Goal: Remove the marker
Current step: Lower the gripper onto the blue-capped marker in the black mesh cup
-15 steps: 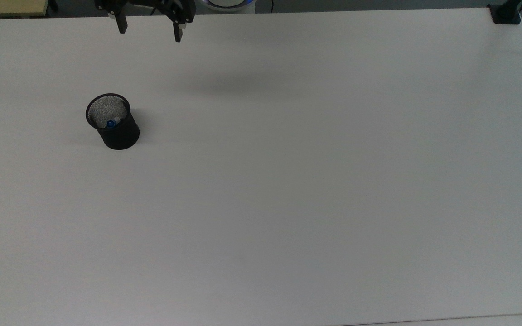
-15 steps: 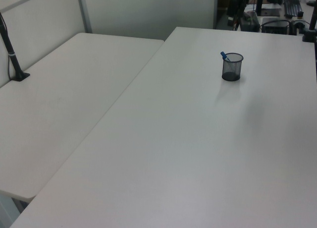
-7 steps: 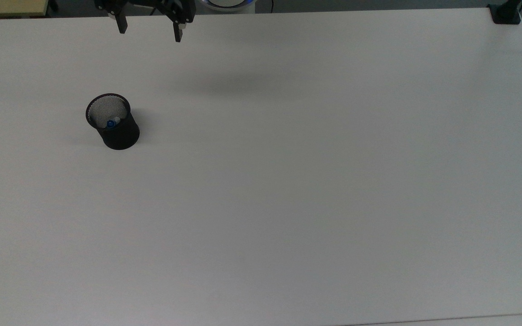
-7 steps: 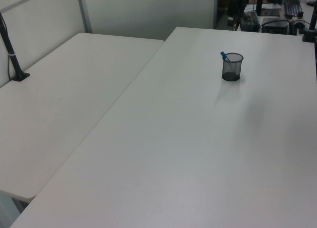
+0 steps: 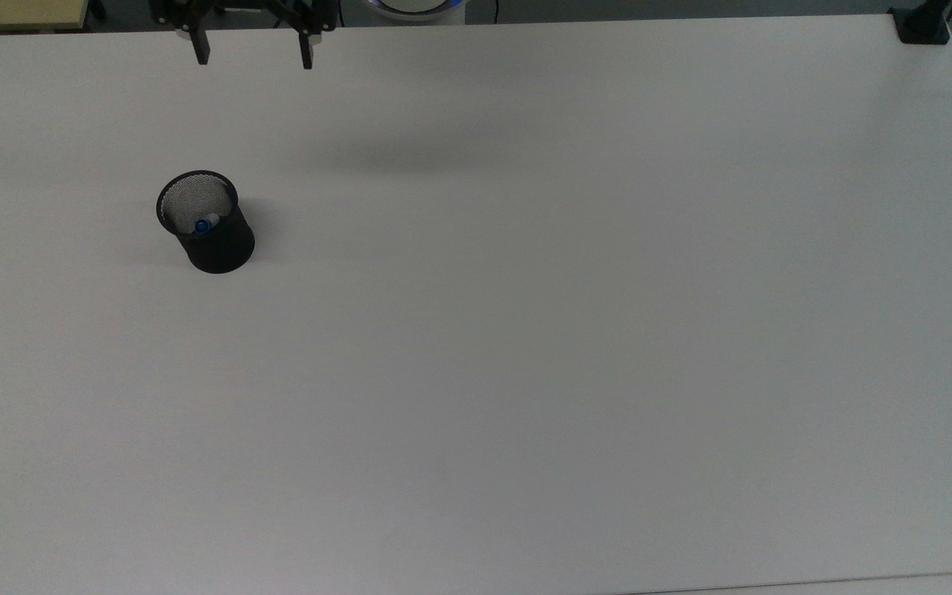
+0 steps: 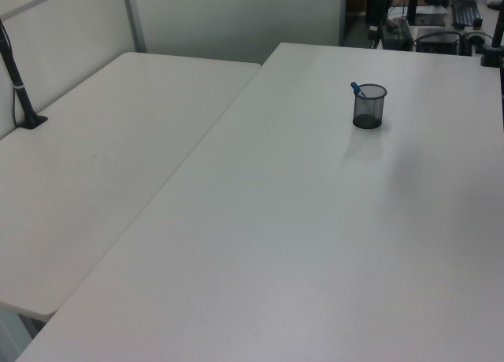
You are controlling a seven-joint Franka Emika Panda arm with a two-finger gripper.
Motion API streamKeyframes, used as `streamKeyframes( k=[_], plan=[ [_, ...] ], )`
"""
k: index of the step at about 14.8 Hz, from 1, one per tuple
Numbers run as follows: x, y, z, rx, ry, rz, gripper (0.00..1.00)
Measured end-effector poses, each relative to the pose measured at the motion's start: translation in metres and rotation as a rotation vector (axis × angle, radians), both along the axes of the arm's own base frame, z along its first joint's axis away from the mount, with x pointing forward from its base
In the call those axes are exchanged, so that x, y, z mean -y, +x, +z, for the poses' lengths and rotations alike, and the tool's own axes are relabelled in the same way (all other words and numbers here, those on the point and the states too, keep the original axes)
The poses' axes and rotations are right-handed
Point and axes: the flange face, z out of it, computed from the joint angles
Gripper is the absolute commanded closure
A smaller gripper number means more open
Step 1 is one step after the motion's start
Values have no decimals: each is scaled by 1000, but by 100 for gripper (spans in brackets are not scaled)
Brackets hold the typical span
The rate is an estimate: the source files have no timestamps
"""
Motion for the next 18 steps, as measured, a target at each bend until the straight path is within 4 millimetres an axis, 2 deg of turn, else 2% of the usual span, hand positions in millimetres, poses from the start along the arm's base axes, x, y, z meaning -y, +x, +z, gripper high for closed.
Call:
streamKeyframes(
  k=[2, 3, 6, 9, 11, 12, 13, 14, 15, 17, 18],
  plan=[
    [27, 0, -12, -37, -52, 48, 0],
    [39, 4, -28, -62, -103, 61, 0],
    [57, 19, -79, -21, -132, 63, 0],
    [71, 28, -111, 21, -138, 50, 0],
    [71, 35, -138, 91, -138, 22, 0],
    [70, 36, -151, 114, -135, 8, 5],
    [69, 37, -169, 125, -129, -9, 17],
    [69, 39, -178, 125, -125, -20, 35],
    [69, 40, -186, 126, -121, -34, 45],
    [69, 44, -196, 140, -108, -68, 85],
    [69, 45, -198, 153, -89, -94, 100]
  ],
)
